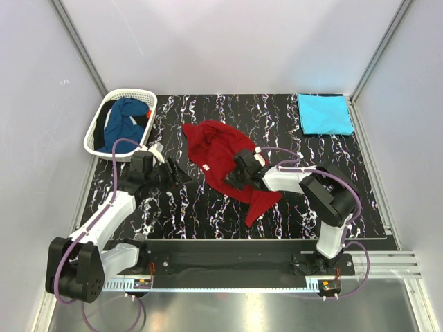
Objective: Fold and stack the t-shirts
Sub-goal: Flatten the tshirt out
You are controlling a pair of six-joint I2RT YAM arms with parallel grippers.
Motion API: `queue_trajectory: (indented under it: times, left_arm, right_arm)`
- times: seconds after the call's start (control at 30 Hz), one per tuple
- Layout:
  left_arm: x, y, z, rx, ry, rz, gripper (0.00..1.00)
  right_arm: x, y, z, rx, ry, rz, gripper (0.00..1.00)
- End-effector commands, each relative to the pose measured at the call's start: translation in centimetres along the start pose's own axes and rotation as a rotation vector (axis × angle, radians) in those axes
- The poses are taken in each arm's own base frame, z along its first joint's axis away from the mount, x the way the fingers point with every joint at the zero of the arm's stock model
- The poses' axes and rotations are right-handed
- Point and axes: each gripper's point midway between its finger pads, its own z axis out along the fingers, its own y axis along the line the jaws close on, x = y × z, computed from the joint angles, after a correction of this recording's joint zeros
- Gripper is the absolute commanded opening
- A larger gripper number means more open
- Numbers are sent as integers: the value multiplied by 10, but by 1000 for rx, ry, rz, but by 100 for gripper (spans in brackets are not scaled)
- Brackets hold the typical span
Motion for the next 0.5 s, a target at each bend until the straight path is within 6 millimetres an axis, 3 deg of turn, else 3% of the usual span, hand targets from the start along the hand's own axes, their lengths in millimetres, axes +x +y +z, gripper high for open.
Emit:
queue_trajectory:
  times: [0.0, 0.1, 0.27, 0.47]
  left_arm:
    - [-8, -8, 0, 46, -30, 35, 64]
    - [-8, -10, -1, 67, -38, 45, 64]
    - [-3, -12, 7, 71, -29, 30, 63]
    - [18, -33, 41, 53, 25, 63, 63]
  right_arm:
    - [-10, 12, -5, -43, -67, -42, 0]
    - [-24, 26, -24, -80, -134, -114, 0]
    - [-65, 48, -79, -51, -306, -300, 0]
    - [-105, 46, -127, -39, -417, -353, 0]
